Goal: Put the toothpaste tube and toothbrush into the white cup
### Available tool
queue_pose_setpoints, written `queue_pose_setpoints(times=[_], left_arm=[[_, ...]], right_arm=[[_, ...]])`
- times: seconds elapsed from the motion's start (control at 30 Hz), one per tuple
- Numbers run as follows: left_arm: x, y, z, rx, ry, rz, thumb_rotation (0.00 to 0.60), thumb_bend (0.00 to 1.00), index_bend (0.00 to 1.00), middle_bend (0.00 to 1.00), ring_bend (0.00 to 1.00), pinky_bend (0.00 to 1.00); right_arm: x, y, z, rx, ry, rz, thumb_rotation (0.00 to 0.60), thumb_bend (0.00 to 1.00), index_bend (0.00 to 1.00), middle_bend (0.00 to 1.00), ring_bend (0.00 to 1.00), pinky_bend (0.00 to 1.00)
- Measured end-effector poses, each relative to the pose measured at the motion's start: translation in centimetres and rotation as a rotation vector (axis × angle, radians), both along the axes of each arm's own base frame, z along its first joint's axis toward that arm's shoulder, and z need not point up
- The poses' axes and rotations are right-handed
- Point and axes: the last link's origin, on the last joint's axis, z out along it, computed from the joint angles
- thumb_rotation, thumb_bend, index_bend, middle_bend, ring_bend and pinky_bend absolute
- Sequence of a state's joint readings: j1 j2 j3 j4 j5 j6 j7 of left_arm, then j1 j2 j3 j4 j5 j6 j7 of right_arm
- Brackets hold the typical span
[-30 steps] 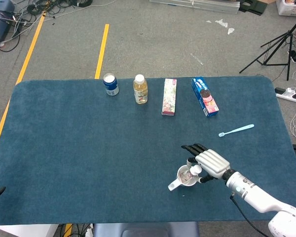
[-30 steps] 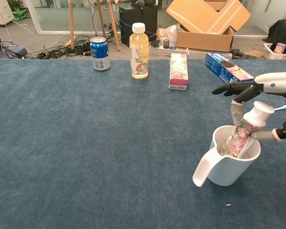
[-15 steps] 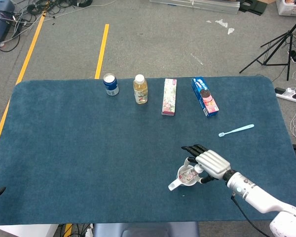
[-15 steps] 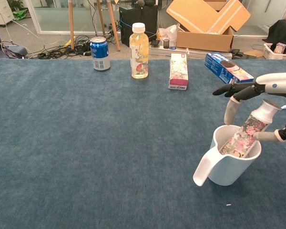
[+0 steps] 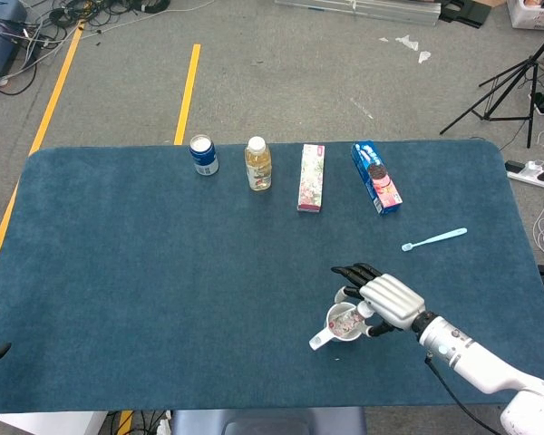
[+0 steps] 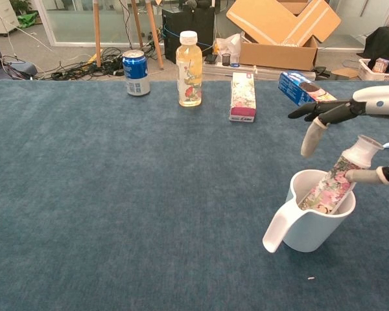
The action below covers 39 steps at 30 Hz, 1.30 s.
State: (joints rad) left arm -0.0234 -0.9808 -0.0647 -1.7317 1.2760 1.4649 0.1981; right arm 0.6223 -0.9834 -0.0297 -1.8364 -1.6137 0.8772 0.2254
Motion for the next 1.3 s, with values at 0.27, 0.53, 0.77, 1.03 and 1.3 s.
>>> queue_pose_setpoints(times=[0.27, 0.53, 0.77, 1.03, 1.3], left_arm=[[0.0, 0.0, -0.1, -0.004, 0.003, -0.001, 0.6, 0.0, 0.39, 0.14, 0.16, 0.17], [0.0, 0.0, -0.1, -0.007, 0.006, -0.003, 0.6, 0.0, 0.39, 0.14, 0.16, 0.17], [0.0, 0.0, -0.2, -0.011, 0.009, -0.005, 0.6, 0.0, 0.39, 0.14, 0.16, 0.17], [-0.1, -0.1, -0.2, -0.012, 0.007, -0.003, 0.6, 0.0, 0.39, 0.14, 0.16, 0.17], [-0.1, -0.1, -0.1, -0.011, 0.003, -0.004, 0.6, 0.0, 0.39, 0.14, 0.16, 0.17]], right_arm=[[0.8, 0.5, 2.9, -0.081, -0.046, 0.038, 0.6, 0.24, 0.29, 0.0, 0.0, 0.0], [0.5, 0.0, 5.2, -0.264, -0.008, 0.085, 0.6, 0.21, 0.27, 0.09, 0.09, 0.41], [-1.5, -2.0, 7.3, -0.53, 0.127, 0.066, 0.6, 0.21, 0.27, 0.47, 0.56, 0.71], [-4.7, -5.1, 8.2, -0.62, 0.183, -0.095, 0.6, 0.22, 0.27, 0.75, 0.82, 0.88], [-7.0, -8.1, 6.9, -0.562, 0.267, -0.236, 0.6, 0.23, 0.27, 0.86, 0.91, 0.94]])
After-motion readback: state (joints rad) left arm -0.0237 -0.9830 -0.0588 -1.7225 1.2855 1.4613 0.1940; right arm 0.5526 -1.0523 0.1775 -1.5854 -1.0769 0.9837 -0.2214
